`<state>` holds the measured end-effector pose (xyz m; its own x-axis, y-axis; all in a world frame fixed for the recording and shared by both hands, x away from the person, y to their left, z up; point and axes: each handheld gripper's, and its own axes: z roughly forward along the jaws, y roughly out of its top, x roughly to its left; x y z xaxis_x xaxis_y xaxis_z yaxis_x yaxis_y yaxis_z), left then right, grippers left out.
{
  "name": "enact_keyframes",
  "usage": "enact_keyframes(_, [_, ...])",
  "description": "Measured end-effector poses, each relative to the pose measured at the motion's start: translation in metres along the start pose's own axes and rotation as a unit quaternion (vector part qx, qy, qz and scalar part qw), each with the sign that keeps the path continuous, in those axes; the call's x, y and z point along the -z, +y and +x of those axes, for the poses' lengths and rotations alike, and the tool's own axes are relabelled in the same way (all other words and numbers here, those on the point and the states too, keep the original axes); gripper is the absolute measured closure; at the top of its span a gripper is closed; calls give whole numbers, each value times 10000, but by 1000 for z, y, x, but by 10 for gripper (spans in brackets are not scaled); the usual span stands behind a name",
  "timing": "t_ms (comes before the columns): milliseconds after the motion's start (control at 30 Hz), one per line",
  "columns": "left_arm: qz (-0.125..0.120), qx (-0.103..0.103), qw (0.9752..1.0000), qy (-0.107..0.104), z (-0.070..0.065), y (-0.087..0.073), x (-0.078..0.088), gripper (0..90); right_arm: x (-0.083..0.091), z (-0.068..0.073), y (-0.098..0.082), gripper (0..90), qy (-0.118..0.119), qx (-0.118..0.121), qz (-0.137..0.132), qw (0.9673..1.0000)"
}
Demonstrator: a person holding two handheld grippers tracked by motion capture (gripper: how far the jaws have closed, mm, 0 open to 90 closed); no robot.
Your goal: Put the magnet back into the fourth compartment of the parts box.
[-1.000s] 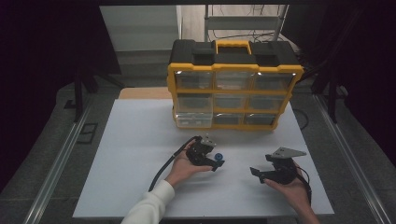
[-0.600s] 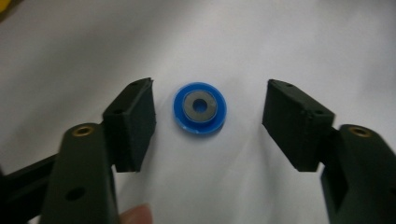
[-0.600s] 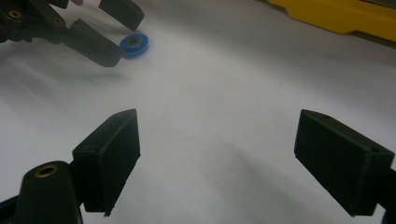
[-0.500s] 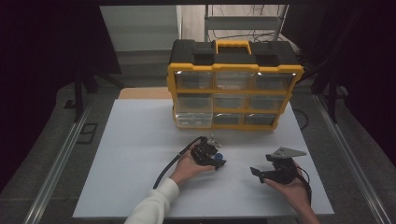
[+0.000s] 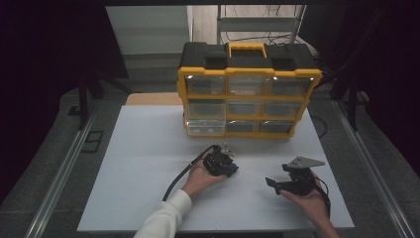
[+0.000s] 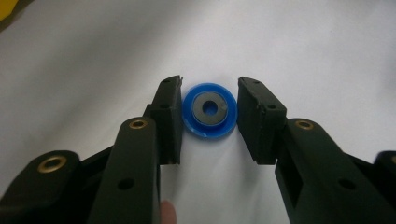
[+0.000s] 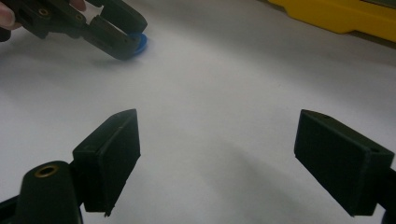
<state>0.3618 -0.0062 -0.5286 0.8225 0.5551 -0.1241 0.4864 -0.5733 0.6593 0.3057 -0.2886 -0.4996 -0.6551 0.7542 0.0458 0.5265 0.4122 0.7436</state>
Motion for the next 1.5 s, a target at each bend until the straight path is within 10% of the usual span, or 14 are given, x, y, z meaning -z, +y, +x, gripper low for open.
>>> enact_keyframes(1500, [-636,-97,9977,-190,-14,-30,84,618,1,1,0,148,3,9,9,10000])
